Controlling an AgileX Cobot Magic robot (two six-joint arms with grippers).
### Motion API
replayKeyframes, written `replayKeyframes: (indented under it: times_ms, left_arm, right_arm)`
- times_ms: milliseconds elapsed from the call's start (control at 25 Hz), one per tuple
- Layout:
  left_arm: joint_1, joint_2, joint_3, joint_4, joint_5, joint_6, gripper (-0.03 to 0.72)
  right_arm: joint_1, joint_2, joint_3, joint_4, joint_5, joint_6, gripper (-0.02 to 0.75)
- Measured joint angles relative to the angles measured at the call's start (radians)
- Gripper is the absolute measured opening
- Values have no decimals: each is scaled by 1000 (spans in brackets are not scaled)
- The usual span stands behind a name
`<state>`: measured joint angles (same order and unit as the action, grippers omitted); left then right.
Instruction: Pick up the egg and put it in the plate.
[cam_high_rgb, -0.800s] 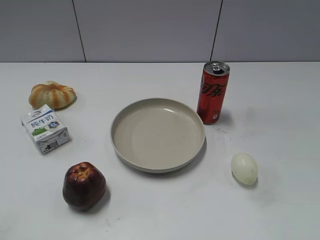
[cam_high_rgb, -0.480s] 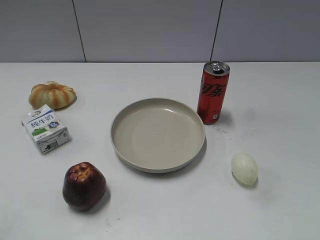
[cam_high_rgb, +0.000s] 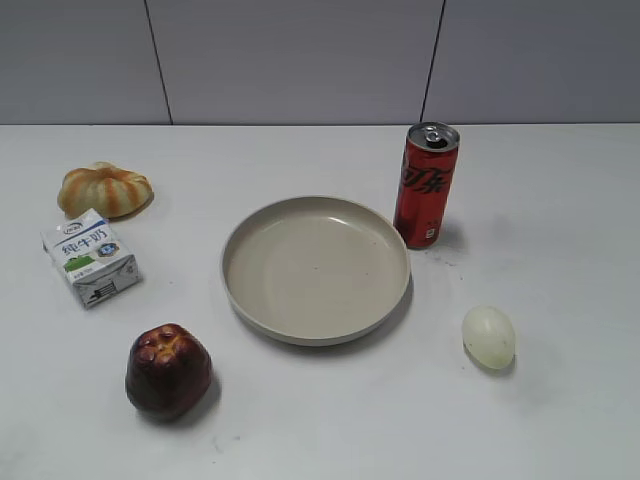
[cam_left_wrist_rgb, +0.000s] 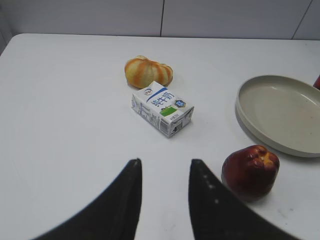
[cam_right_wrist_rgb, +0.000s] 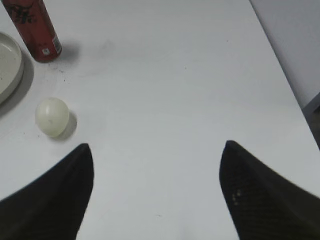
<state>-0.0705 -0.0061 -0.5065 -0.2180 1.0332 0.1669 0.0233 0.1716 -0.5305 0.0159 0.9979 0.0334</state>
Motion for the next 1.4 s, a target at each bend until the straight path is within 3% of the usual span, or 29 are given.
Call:
replayKeyframes:
  times_ms: [240, 600, 760, 960, 1200, 1400]
  left_arm:
    - [0, 0, 0, 0, 0, 2, 234]
    - [0, 0, 0, 0, 0, 0, 234]
    - [0, 0, 0, 0, 0, 0, 234]
    - [0, 0, 0, -1, 0, 2, 234]
    - [0, 0, 0, -1, 0, 0, 234]
    - [0, 0, 0, -1, 0, 2, 234]
  right_arm:
    - [0, 332, -56, 42, -27, -18, 593]
    - [0, 811, -186, 322, -159, -187, 593]
    - [18, 983, -229, 371, -174, -206, 593]
    - [161, 1119, -241, 374, -257, -174, 592]
    - [352, 1266, -254, 288, -391, -33, 592]
    - [411, 1406, -270, 224, -429, 39, 592]
